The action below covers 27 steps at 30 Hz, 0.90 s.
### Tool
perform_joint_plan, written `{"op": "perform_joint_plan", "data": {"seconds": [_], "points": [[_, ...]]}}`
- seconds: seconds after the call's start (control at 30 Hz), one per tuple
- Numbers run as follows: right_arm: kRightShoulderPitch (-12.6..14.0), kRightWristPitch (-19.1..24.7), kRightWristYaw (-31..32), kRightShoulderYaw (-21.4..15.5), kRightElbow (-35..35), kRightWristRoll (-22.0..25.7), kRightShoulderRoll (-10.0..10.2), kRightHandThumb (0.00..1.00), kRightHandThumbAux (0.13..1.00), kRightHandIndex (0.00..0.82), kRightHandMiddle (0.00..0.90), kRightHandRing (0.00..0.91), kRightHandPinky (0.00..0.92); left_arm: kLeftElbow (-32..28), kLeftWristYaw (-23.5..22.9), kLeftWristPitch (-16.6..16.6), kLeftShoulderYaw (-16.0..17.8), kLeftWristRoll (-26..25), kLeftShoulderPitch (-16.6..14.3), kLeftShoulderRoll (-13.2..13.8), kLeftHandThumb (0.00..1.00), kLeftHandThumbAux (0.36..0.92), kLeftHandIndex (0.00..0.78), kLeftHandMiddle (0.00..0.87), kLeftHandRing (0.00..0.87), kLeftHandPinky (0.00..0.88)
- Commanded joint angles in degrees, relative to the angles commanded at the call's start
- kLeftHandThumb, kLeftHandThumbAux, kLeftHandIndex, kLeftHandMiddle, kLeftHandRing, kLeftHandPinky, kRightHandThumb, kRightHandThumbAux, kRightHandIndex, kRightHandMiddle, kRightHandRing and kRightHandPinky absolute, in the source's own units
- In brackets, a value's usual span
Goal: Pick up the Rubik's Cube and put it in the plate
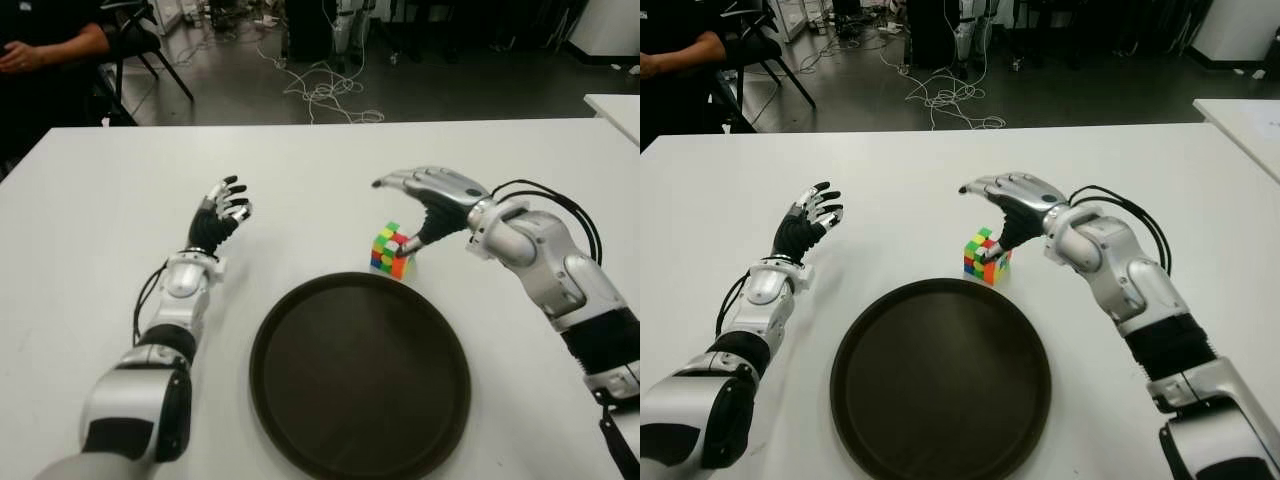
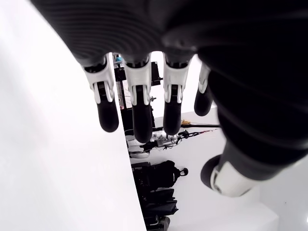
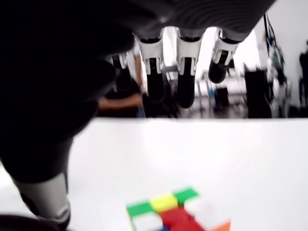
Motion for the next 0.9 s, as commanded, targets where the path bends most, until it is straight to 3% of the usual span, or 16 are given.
{"op": "perform_joint_plan", "data": {"seconds": [0.9], "points": [[0.4,2.4,1.4,1.2,-2.1,-1.2,-0.5,0.000,0.760,0.083,0.133,0.125,0.090,-0.2,0.0,0.0,-0.1,0.0,0.1,-0.2,0.189,0.724,0.125,0.190,0.203,0.220]]}}
